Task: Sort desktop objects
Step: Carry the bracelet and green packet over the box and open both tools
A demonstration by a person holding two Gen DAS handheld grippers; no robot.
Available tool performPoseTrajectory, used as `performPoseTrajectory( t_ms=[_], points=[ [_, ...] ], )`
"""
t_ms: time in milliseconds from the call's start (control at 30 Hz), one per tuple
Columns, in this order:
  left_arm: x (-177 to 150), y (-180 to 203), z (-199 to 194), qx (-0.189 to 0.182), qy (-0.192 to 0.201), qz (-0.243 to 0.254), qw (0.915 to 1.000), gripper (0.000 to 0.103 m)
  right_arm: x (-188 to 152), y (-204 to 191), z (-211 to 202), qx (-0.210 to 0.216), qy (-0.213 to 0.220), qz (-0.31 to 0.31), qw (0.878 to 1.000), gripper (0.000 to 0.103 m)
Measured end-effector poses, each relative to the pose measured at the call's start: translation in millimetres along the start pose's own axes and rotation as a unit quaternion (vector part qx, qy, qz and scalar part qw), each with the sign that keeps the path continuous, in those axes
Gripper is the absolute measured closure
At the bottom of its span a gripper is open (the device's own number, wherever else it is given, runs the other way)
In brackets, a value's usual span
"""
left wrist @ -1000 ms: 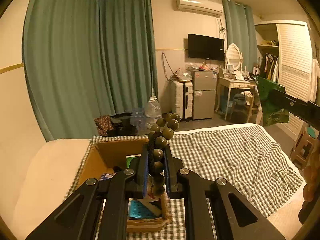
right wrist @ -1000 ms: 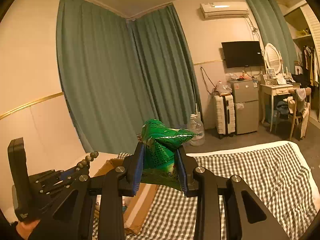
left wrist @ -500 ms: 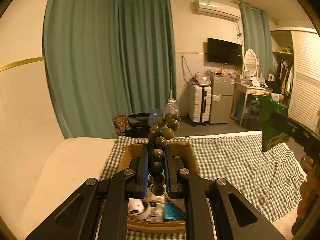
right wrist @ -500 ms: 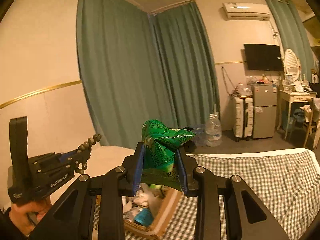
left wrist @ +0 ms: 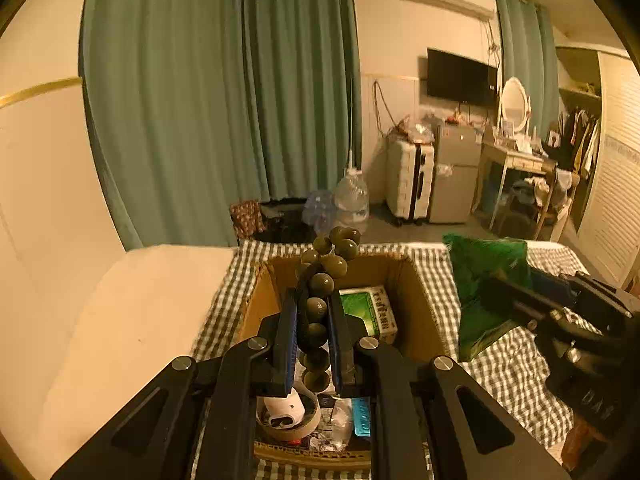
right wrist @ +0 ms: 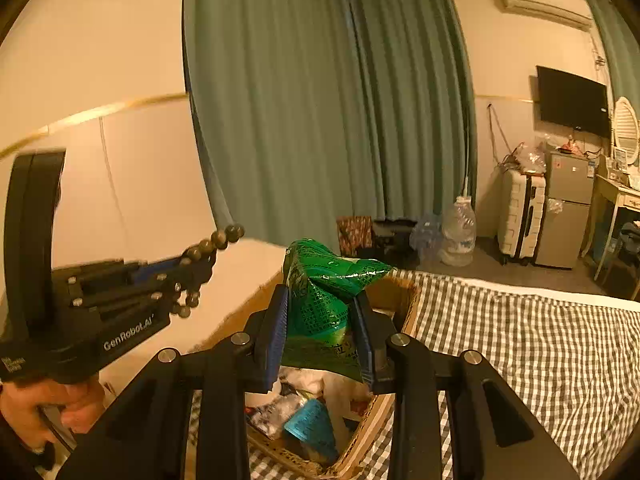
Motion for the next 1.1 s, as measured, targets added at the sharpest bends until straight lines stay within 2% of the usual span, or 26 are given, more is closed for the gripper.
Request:
performPoseTrajectory(
  t_ms=[400,600,733,767,833,900,967,1067,1100],
  points=[
    [-38,-36,78,0.003,-0.095,-0.042,0.9946,0.090,-31,-15,75,0.012,-0.073,-0.032,0.997,0.073],
    [-54,-43,105,0.002,-0.130,-0.062,0.9896,0.090,-53,-25,100,0.007,-0.116,-0.047,0.992,0.073],
    [-59,-45,112,0.008,-0.145,-0.070,0.9869,0.086,-68,-22,109,-0.001,-0.150,-0.037,0.988,0.068],
    [-58,-45,110,0.010,-0.144,-0.072,0.9869,0.080,-67,-19,111,-0.002,-0.152,-0.032,0.988,0.066],
    [-55,-44,104,0.011,-0.135,-0.074,0.9881,0.073,-63,-13,111,-0.005,-0.150,-0.019,0.988,0.054],
    [-49,-43,96,0.010,-0.120,-0.075,0.9899,0.062,-58,-10,106,-0.012,-0.140,-0.013,0.990,0.052],
    [-41,-45,90,0.011,-0.103,-0.075,0.9917,0.040,-51,-8,102,-0.018,-0.130,-0.007,0.991,0.052],
    [-32,-40,77,0.015,-0.075,-0.064,0.9950,0.029,-41,-5,86,-0.033,-0.109,0.001,0.993,0.046],
    [-30,-37,73,0.017,-0.065,-0.057,0.9962,0.027,-38,-3,83,-0.036,-0.104,0.004,0.994,0.040]
  ],
)
Point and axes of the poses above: each gripper's, at about its wrist camera, not at the fingertips, and z roughly the way its jaws point, y to its right, x to its top, the point moved 2 cm from there along z, roughly the way its jaws point, and after that the axes turned 15 degrees about -x, right-handed, at the moved point
